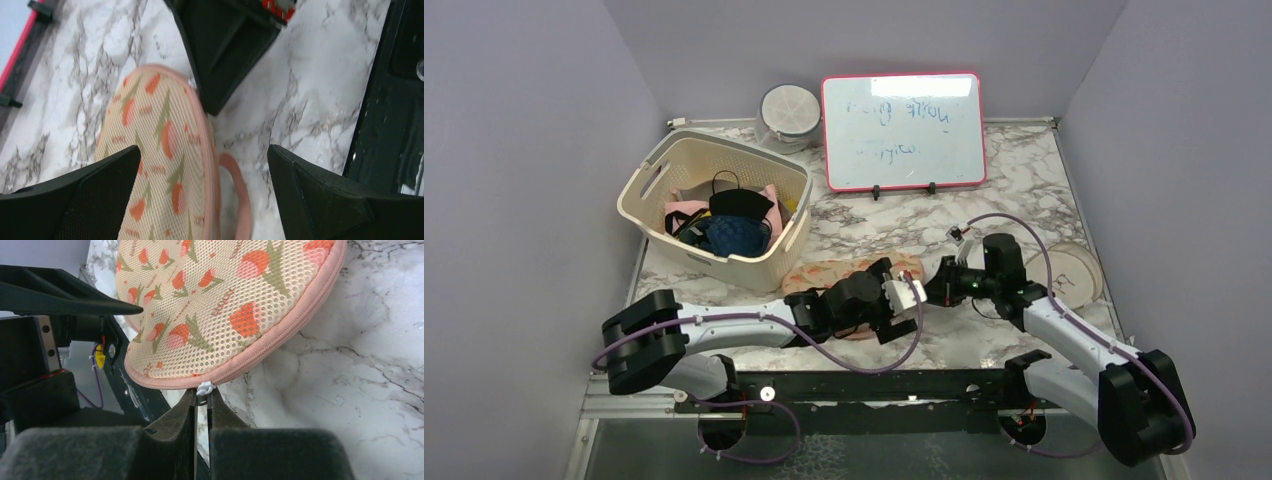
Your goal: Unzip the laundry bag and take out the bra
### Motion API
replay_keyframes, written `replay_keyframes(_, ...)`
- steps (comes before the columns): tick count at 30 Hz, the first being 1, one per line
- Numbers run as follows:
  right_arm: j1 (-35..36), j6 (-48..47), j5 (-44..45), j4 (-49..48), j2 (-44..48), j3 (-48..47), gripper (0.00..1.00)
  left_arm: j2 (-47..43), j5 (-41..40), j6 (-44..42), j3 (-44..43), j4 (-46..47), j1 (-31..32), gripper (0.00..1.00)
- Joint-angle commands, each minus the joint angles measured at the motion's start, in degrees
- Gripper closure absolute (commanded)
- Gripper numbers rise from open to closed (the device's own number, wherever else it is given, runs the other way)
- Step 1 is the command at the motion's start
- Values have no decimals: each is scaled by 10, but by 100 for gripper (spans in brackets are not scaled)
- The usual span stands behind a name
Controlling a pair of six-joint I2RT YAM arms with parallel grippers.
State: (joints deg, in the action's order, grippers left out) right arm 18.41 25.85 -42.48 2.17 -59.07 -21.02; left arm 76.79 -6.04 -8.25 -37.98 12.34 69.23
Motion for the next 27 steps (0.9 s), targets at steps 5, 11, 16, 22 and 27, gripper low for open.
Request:
replay_keyframes(5,2,8,-20,30,31,-1,99,106,-13,16,-96,-5,3,34)
replay_keyframes(11,2,3,-8,45,53,-5,99,110,-49,3,-95,-8,2,61)
replay_keyframes(16,2,3,2,41,46,-10,99,99,-52,5,-90,-20,3,92)
replay_keyframes(22,1,16,35,32,40,-12,99,40,-60,-3,-56,-34,3,100)
replay_keyframes(27,-4,3,35,7,16,-11,99,-38,-23,-46,-8,-25,3,100)
